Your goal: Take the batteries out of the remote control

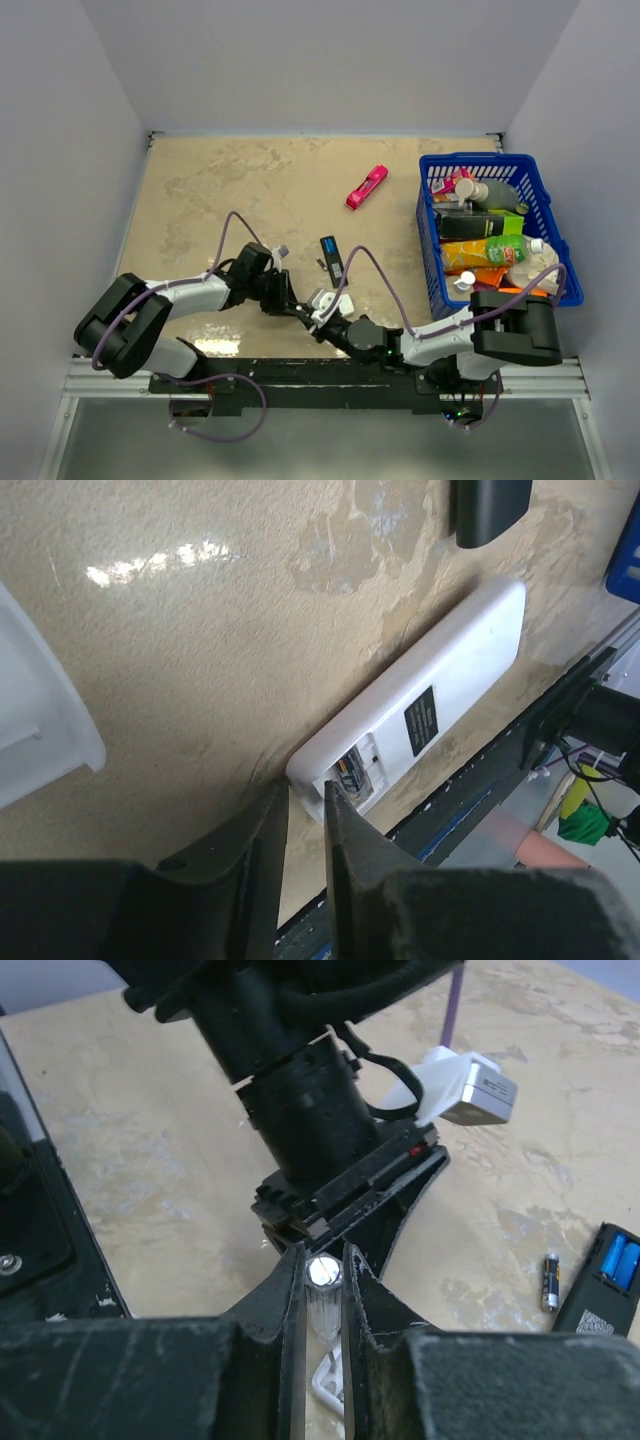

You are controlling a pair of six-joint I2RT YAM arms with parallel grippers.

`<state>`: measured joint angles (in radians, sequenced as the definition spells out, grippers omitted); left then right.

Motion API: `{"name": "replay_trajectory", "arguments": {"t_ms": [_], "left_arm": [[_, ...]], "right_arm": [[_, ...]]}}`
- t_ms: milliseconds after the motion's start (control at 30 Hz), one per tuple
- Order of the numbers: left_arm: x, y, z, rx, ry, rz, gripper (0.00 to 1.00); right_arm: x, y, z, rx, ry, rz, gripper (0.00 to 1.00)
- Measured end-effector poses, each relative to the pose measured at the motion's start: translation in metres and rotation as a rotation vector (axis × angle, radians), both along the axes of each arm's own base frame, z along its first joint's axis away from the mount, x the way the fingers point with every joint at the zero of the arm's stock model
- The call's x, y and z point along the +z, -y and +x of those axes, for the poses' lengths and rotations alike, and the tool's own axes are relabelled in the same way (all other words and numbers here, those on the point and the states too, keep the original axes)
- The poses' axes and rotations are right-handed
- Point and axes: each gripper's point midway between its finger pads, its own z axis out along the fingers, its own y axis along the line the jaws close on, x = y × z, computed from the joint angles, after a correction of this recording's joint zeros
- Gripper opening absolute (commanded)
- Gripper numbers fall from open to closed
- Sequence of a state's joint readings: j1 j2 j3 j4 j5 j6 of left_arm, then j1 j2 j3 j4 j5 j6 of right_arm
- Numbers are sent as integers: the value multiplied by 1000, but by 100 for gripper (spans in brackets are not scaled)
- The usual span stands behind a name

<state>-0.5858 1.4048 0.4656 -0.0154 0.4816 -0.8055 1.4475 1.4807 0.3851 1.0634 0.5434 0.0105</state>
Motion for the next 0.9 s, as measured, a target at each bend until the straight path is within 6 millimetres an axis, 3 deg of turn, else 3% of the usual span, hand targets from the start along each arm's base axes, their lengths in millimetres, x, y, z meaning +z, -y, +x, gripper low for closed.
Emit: {"name": "replay_trajectory", "arguments": {"t_ms": [200, 533, 700, 900], "left_arm": [[-2, 4, 0, 6, -11, 10, 11], [-2, 3, 0, 28, -20, 25, 0], [-1, -2, 0, 86, -38, 45, 0], [0, -8, 1, 153, -48, 64, 0]], "right_arm": [[-4, -10, -9, 57, 14, -67, 0], [1, 8, -11, 29, -31, -85, 0], [12, 17, -8, 2, -37, -71, 0], [11, 19, -8, -3, -39, -77, 0]]}}
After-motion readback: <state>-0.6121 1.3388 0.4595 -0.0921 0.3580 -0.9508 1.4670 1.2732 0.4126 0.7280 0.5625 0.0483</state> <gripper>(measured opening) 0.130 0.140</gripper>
